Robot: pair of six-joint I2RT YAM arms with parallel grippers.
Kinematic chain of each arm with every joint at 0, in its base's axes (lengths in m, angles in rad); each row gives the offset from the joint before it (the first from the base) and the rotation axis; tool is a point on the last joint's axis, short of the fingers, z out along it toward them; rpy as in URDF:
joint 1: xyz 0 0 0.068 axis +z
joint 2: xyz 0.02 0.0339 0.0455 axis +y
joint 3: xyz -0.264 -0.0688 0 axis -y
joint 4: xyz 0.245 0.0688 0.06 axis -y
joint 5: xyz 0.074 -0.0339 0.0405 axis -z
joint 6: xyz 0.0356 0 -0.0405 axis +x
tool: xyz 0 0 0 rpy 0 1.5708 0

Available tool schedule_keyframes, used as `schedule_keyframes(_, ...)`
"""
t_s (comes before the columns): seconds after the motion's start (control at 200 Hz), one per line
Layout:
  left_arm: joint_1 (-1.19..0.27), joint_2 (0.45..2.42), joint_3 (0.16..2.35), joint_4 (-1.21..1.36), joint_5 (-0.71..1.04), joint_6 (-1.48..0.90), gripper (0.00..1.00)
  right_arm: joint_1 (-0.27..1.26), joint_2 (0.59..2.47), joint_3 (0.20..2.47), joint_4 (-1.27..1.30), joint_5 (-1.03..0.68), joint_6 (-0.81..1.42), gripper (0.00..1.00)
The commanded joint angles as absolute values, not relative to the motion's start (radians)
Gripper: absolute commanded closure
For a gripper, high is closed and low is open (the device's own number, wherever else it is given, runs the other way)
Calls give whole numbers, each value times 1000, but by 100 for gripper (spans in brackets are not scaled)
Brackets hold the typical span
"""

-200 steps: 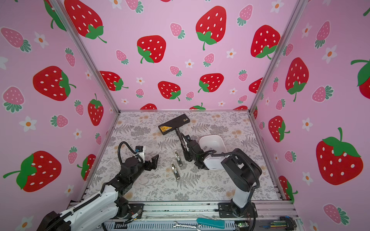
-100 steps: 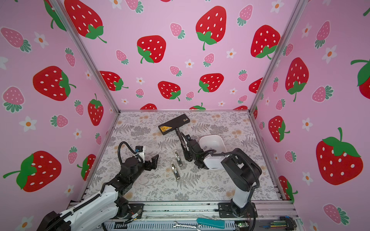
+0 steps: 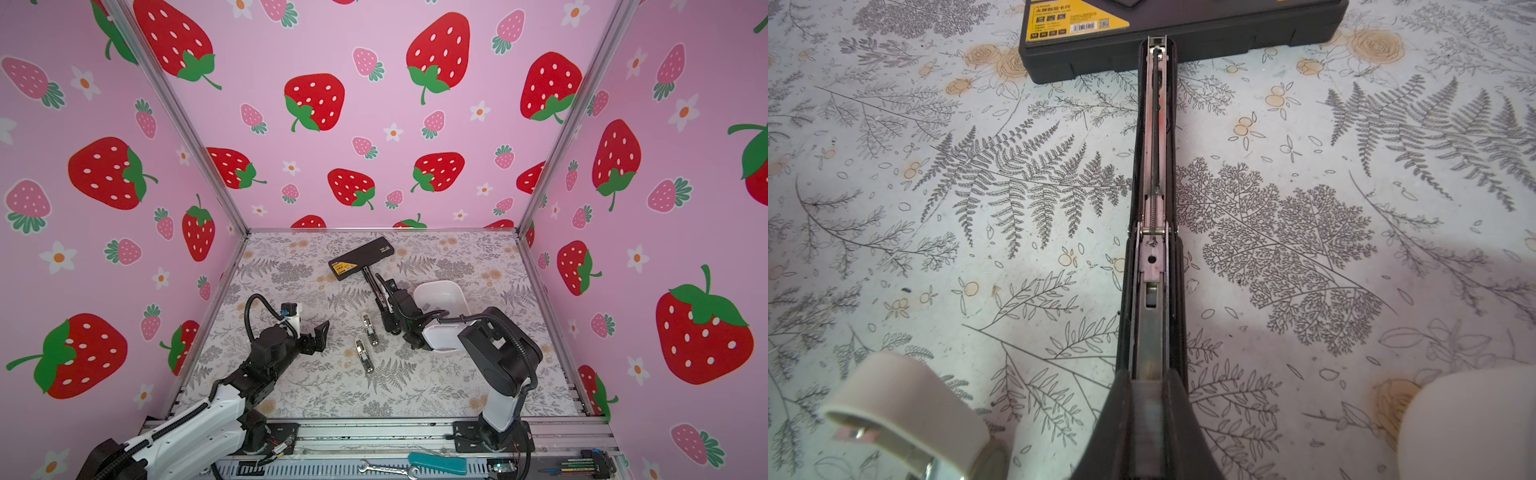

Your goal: Load the staples into the stapler

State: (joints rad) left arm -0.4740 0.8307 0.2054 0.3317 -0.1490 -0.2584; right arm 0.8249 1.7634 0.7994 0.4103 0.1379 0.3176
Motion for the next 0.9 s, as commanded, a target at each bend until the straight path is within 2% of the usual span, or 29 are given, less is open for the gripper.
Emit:
schedule_keyframes(0.0,-470,825,201,330,-164,-264,1,821,1789,801,342,130,322,84)
schedule_keyframes(0.805,-469,824,201,327,-170,-265,1,821,1739,819,190,114,293,83)
schedule_keyframes(0.895,-469,820,202,325,-170,-266,1,822,1729,812,191,111,294,80)
